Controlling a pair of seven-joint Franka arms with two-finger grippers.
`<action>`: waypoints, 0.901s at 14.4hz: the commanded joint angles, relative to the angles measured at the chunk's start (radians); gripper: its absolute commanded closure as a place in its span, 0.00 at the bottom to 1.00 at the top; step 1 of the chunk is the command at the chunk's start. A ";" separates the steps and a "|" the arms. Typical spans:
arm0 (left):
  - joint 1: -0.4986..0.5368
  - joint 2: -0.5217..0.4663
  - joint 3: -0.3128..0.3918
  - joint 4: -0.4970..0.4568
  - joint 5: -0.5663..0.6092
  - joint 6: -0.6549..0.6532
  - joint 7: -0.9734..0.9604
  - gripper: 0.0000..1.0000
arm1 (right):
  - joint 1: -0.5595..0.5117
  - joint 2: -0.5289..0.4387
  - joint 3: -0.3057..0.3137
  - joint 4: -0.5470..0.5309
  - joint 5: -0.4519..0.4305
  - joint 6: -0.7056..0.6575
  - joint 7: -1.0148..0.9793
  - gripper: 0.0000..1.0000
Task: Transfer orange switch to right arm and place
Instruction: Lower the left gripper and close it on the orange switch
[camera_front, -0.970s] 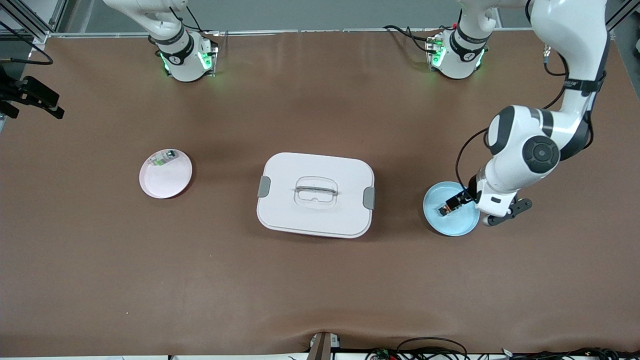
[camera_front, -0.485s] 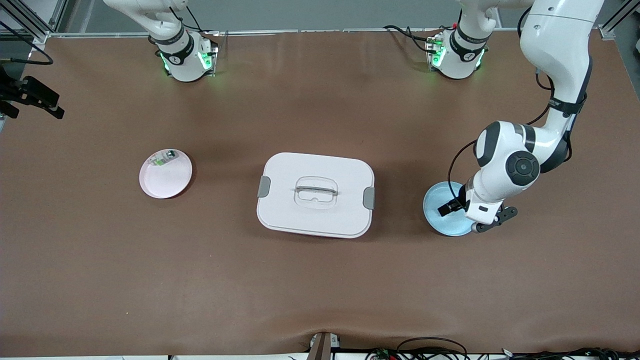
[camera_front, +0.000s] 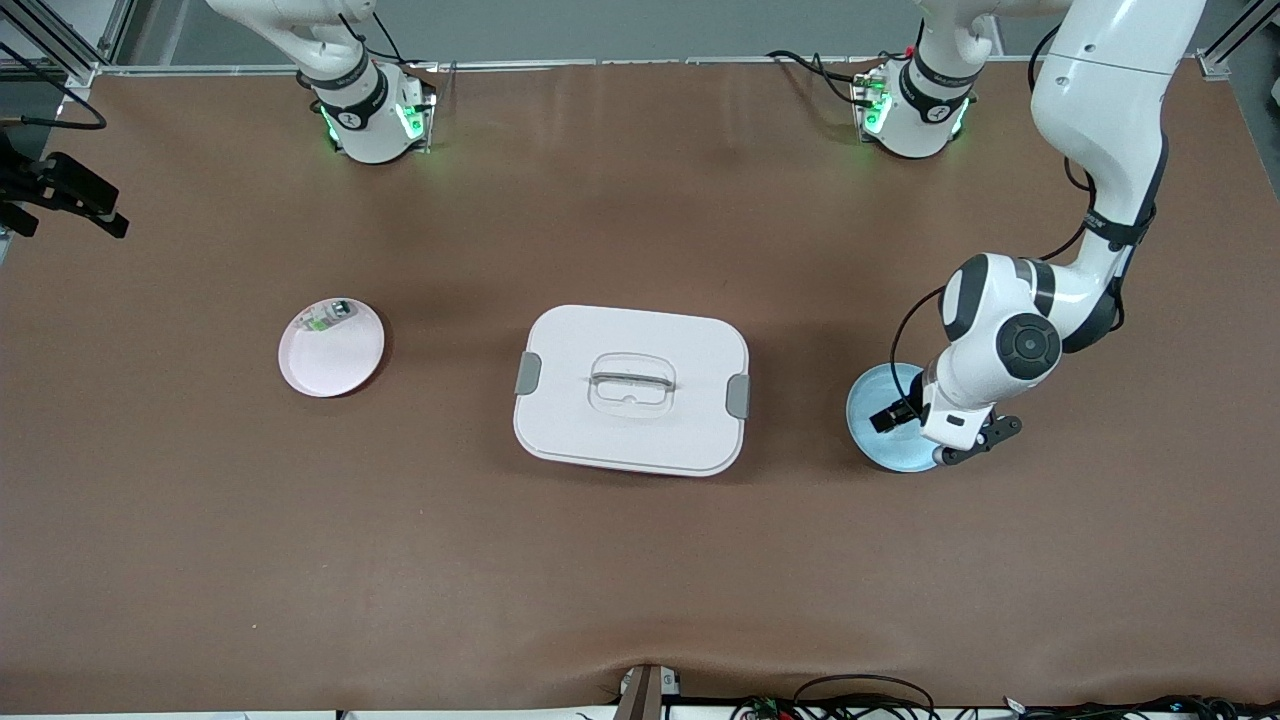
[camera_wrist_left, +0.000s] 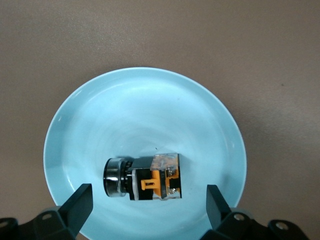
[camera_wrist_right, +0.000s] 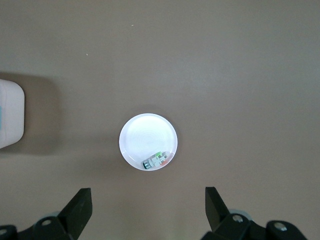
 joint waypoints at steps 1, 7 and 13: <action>0.007 0.005 0.007 -0.016 0.061 0.019 -0.011 0.00 | 0.003 -0.007 0.003 0.004 -0.004 -0.010 0.015 0.00; 0.010 0.034 0.005 -0.014 0.061 0.068 -0.022 0.00 | 0.003 -0.007 0.003 0.004 -0.004 -0.010 0.016 0.00; 0.008 0.048 0.004 -0.017 0.062 0.085 -0.028 0.00 | 0.003 -0.007 0.003 0.004 -0.004 -0.010 0.015 0.00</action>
